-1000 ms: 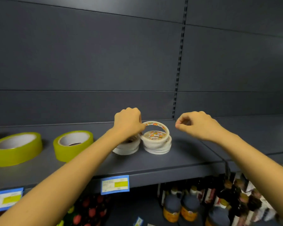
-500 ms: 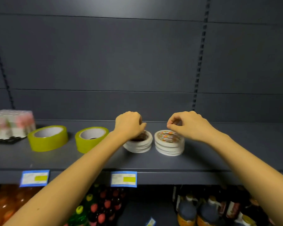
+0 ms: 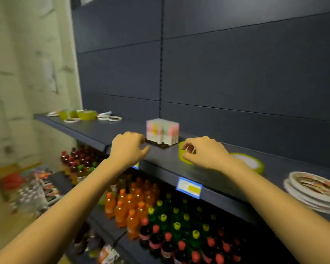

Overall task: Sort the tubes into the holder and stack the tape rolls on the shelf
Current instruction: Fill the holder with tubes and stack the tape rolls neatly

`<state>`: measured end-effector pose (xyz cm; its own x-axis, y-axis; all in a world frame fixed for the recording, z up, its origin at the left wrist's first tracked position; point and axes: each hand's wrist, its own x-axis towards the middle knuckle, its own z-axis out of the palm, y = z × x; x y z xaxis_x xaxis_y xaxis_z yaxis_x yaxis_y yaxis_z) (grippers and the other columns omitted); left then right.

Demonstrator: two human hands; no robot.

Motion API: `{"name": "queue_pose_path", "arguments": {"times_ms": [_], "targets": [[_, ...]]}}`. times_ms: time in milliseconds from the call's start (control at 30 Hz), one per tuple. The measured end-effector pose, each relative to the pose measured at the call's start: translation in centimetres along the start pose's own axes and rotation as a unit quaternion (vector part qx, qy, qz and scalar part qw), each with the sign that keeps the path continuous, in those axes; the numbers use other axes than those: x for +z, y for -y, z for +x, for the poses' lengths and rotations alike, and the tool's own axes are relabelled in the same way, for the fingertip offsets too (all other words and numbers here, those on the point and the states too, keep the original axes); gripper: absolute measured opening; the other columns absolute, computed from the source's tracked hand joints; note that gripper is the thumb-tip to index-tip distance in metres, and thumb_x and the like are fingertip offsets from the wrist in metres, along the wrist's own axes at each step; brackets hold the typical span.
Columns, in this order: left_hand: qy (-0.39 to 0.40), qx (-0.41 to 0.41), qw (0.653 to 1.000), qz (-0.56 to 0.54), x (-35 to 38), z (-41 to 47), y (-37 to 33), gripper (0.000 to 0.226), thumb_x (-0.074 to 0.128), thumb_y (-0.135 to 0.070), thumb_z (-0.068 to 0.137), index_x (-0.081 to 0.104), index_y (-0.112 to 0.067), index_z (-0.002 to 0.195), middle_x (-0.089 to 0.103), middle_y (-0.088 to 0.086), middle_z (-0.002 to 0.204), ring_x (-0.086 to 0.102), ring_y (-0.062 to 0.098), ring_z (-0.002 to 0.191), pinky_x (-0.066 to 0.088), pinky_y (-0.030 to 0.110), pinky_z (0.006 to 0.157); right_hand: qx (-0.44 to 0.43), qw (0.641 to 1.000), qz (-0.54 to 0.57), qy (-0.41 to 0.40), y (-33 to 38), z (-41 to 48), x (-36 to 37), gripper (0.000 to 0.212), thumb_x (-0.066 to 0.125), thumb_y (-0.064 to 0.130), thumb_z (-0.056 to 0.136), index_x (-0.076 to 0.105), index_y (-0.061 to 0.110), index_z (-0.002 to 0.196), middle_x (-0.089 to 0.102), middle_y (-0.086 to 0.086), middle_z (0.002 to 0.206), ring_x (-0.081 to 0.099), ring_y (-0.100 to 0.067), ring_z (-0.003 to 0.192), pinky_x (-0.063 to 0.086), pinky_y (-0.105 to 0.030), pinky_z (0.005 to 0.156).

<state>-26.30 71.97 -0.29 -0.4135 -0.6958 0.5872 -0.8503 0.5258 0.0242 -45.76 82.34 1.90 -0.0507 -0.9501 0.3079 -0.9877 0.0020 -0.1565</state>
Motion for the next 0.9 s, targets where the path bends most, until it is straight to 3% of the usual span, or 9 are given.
{"name": "queue_pose_path", "arguments": {"times_ms": [333,467,900], "targets": [[-0.002,-0.033,0.997,0.066,-0.7,-1.7,22.7,0.029,0.051,-0.044,0.087,0.064,-0.02,0.095,0.07,0.001,0.098,0.064,0.021,0.091,0.042,0.028,0.064,-0.078,0.997,0.025,0.015,16.2,13.6,8.4,0.026,0.052,0.037,0.091,0.058,0.027,0.114,0.065,0.004,0.109,0.059,-0.022,0.104,0.049,-0.035,0.086],[0.0,-0.036,0.997,0.064,-0.3,-1.3,30.1,0.029,0.051,-0.045,0.088,0.064,-0.021,0.097,0.069,-0.002,0.097,0.063,0.018,0.089,0.042,0.027,0.064,-0.065,0.997,0.032,0.007,21.2,18.4,11.4,0.027,0.051,0.04,0.091,0.057,0.03,0.116,0.063,0.007,0.111,0.057,-0.018,0.103,0.04,-0.03,0.079],[0.02,-0.074,0.997,0.018,6.0,4.2,43.6,0.031,0.049,-0.044,0.089,0.066,-0.019,0.096,0.07,-0.002,0.094,0.064,0.018,0.083,0.044,0.026,0.062,-0.043,0.998,0.004,0.053,28.1,32.2,17.5,0.028,0.05,0.038,0.093,0.057,0.029,0.118,0.061,0.005,0.115,0.056,-0.019,0.108,0.046,-0.035,0.086]]}}
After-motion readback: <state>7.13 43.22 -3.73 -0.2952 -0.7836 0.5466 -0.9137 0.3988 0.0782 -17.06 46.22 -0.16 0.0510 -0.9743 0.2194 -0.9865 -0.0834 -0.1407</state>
